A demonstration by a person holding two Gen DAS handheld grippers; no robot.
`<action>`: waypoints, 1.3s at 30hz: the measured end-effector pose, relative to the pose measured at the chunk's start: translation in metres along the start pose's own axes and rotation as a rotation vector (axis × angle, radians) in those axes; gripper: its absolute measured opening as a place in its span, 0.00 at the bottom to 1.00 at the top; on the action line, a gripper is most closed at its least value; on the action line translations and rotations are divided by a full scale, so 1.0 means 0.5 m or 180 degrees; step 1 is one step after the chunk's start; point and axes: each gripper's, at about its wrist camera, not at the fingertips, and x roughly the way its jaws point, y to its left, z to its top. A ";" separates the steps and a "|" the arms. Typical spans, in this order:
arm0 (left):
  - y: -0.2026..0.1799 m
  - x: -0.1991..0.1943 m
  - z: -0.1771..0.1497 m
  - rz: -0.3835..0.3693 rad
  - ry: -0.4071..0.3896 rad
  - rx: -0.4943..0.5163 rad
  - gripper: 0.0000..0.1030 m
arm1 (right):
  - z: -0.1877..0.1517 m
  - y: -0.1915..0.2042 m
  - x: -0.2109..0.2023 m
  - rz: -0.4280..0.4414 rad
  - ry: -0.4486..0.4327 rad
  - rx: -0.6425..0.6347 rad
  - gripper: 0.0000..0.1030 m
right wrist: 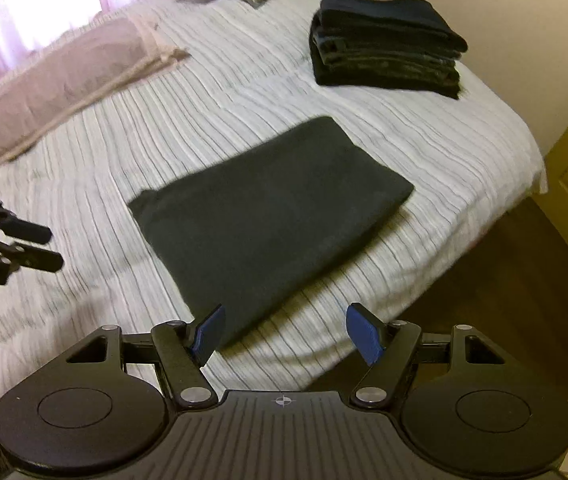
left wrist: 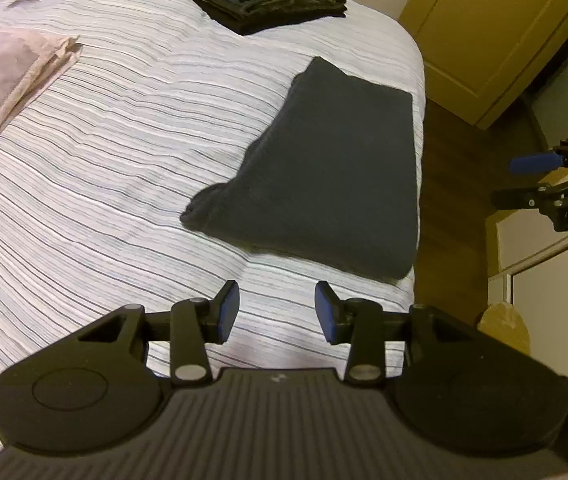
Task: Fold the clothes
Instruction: 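Open both grippers and withdraw from the folded sweatpants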
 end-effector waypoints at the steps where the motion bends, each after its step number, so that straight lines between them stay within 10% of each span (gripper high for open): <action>1: -0.006 0.001 -0.003 0.0003 0.0008 0.0019 0.35 | -0.003 -0.004 0.000 -0.0001 0.0024 0.0008 0.68; 25: -0.189 0.132 0.081 0.0392 0.0201 -0.0471 0.37 | 0.076 -0.264 0.145 0.0525 0.0468 -0.1102 0.68; 39: -0.227 0.153 0.038 0.0533 0.0146 -0.1089 0.43 | 0.125 -0.284 0.160 0.0617 0.0407 -0.1491 0.68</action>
